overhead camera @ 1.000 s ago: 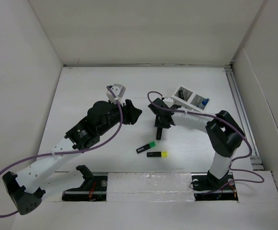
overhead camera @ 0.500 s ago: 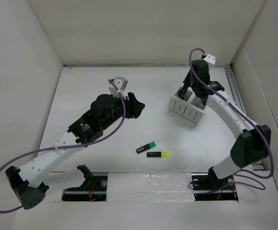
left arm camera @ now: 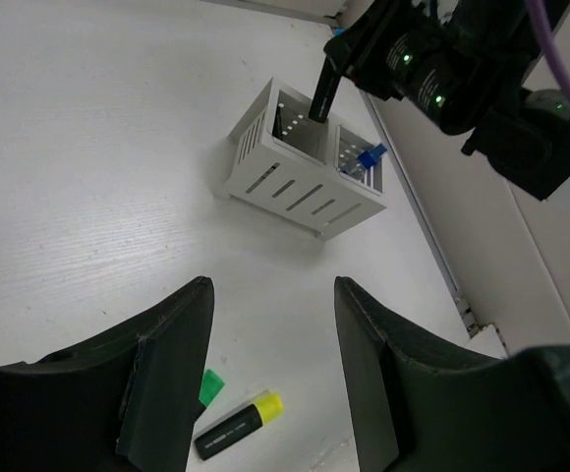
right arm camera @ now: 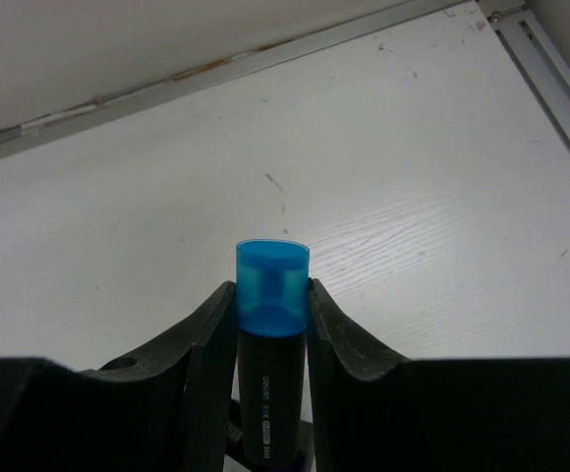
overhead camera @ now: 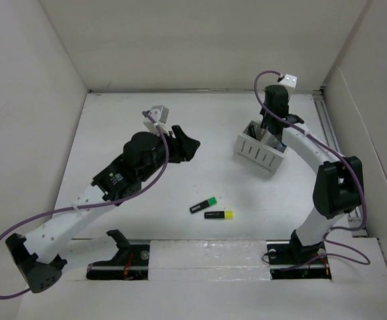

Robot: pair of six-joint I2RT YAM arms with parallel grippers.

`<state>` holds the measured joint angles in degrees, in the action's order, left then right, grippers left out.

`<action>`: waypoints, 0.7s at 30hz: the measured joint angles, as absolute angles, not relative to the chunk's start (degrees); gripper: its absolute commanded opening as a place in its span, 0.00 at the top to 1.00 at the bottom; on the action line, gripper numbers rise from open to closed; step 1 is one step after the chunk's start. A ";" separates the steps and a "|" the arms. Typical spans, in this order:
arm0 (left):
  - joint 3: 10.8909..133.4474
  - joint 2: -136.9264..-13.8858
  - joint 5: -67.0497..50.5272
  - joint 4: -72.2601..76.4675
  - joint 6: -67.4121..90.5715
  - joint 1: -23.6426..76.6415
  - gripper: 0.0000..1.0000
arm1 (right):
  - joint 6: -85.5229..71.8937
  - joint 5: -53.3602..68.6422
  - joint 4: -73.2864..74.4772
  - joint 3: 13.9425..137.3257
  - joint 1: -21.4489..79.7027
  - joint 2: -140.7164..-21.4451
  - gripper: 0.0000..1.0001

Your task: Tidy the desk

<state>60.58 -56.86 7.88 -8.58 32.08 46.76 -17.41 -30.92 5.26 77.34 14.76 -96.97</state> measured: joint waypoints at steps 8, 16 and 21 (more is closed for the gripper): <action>60.34 -55.18 8.91 -9.04 34.61 46.76 0.52 | -15.86 -31.88 1.21 72.16 17.76 -96.90 0.94; 59.59 -54.35 9.39 -10.41 35.44 46.76 0.52 | -16.88 -34.39 0.60 69.36 21.17 -96.20 0.52; 58.37 -52.69 9.56 -11.00 35.42 46.76 0.52 | -18.02 -34.92 1.76 67.61 23.33 -92.01 0.38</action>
